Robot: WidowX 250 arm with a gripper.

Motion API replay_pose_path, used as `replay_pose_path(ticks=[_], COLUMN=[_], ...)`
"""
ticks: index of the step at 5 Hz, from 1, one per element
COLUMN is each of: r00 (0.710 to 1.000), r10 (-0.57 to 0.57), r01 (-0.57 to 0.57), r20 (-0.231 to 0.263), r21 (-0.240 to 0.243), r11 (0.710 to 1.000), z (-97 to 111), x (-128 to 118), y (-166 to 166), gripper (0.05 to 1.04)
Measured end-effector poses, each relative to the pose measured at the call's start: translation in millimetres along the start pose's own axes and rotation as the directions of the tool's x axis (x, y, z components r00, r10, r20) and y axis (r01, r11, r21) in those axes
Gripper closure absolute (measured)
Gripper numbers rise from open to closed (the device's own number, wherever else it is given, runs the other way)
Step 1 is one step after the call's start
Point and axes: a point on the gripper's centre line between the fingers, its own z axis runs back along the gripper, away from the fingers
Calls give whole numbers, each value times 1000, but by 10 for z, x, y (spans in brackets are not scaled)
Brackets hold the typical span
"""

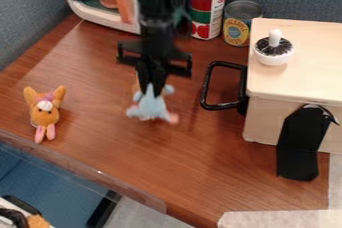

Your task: Move the blue toy to the bottom of the table

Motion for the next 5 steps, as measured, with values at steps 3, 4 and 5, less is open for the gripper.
replay_pose_path(ticks=[3, 4, 5], r00=[997, 1000, 998], r10=[36, -9, -59], r01=[-34, 10, 55], r20=[-67, -25, 32], r21=[31, 63, 108], r11=[999, 998, 993], z=[-148, 52, 311], x=[-425, -358, -340], y=[-11, -82, -119], gripper=[774, 477, 182])
